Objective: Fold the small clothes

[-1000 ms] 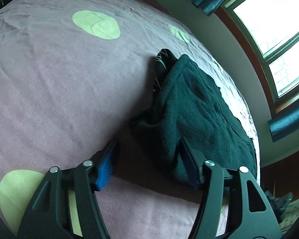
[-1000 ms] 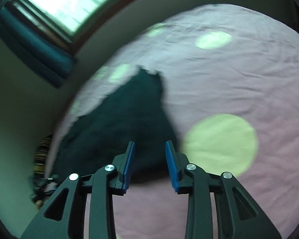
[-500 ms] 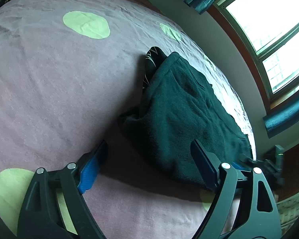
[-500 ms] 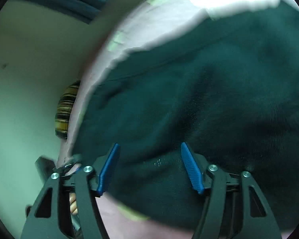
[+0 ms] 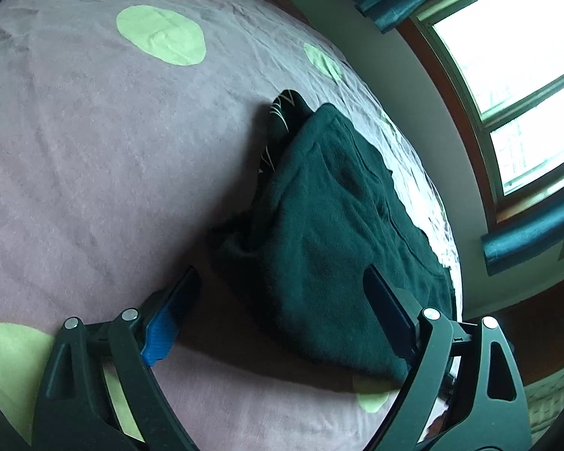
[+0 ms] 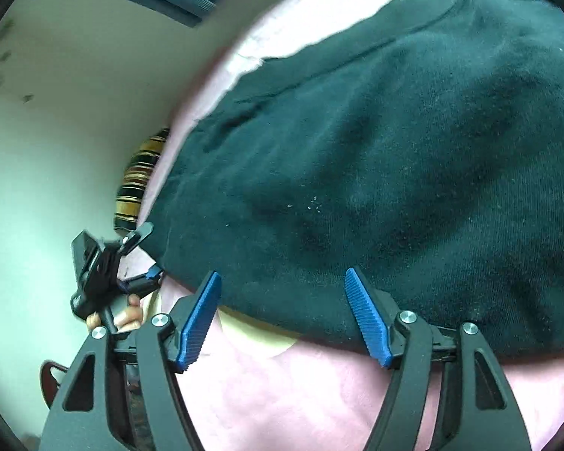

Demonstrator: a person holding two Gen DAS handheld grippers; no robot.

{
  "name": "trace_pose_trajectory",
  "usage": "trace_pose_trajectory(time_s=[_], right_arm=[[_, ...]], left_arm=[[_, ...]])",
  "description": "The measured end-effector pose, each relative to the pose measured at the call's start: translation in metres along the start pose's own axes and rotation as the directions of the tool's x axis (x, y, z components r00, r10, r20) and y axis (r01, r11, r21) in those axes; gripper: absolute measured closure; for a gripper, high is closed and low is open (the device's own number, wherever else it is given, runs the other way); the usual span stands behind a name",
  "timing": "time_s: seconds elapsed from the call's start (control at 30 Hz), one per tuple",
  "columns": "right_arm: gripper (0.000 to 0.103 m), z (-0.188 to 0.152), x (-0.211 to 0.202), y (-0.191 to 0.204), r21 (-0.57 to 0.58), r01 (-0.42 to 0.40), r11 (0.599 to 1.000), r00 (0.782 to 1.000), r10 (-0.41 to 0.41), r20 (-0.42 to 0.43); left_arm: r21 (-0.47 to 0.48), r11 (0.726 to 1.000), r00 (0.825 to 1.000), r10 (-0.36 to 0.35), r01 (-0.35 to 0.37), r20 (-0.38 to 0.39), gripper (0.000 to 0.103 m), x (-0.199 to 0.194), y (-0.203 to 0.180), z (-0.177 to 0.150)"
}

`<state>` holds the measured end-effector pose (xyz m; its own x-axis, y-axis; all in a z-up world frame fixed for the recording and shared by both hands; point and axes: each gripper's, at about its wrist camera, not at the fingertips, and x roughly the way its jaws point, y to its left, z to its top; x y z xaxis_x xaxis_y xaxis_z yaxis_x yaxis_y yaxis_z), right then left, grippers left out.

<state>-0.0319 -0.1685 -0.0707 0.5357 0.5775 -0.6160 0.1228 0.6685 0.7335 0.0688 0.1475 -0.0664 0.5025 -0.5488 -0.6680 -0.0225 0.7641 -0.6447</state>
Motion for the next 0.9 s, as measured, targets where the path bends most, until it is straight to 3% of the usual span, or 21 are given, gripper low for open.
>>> trace_pose_trajectory(time_s=[0.1, 0.27, 0.37, 0.47, 0.57, 0.7, 0.87, 0.9], right_arm=[[0.035, 0.003, -0.014, 0.005, 0.051, -0.007, 0.999, 1.000, 0.006, 0.007], [0.034, 0.030, -0.037, 0.019, 0.013, -0.038, 0.999, 0.994, 0.036, 0.104], [0.034, 0.052, -0.024, 0.010, 0.029, -0.026, 0.999, 0.994, 0.022, 0.111], [0.034, 0.072, 0.014, -0.006, 0.086, -0.005, 0.996, 0.999, 0.002, 0.036], [0.034, 0.074, 0.007, -0.002, 0.086, -0.002, 0.996, 0.998, -0.004, 0.058], [0.034, 0.042, -0.019, 0.021, 0.018, -0.008, 1.000, 0.997, 0.007, 0.081], [0.033, -0.005, -0.006, 0.021, -0.044, 0.013, 0.999, 1.000, -0.013, 0.003], [0.033, -0.010, -0.006, 0.019, -0.067, 0.007, 0.998, 1.000, -0.005, 0.028]], left_arm=[[0.017, 1.000, 1.000, 0.014, -0.015, 0.006, 0.015, 0.003, -0.005, 0.003], [0.022, 1.000, 1.000, 0.018, -0.018, 0.002, 0.015, 0.010, -0.008, 0.006], [0.015, 1.000, 1.000, 0.018, -0.018, -0.001, 0.014, 0.012, -0.008, 0.008], [0.010, 1.000, 1.000, 0.013, -0.013, 0.001, 0.014, 0.014, -0.007, 0.010], [0.001, 1.000, 1.000, 0.009, -0.009, 0.001, 0.014, 0.015, -0.005, 0.012], [0.004, 1.000, 1.000, 0.007, -0.007, -0.005, 0.014, 0.018, -0.007, 0.013], [0.026, 1.000, 1.000, 0.003, -0.002, -0.016, 0.014, 0.024, -0.015, 0.016], [0.023, 1.000, 1.000, 0.002, -0.002, -0.024, 0.014, 0.028, -0.016, 0.018]])
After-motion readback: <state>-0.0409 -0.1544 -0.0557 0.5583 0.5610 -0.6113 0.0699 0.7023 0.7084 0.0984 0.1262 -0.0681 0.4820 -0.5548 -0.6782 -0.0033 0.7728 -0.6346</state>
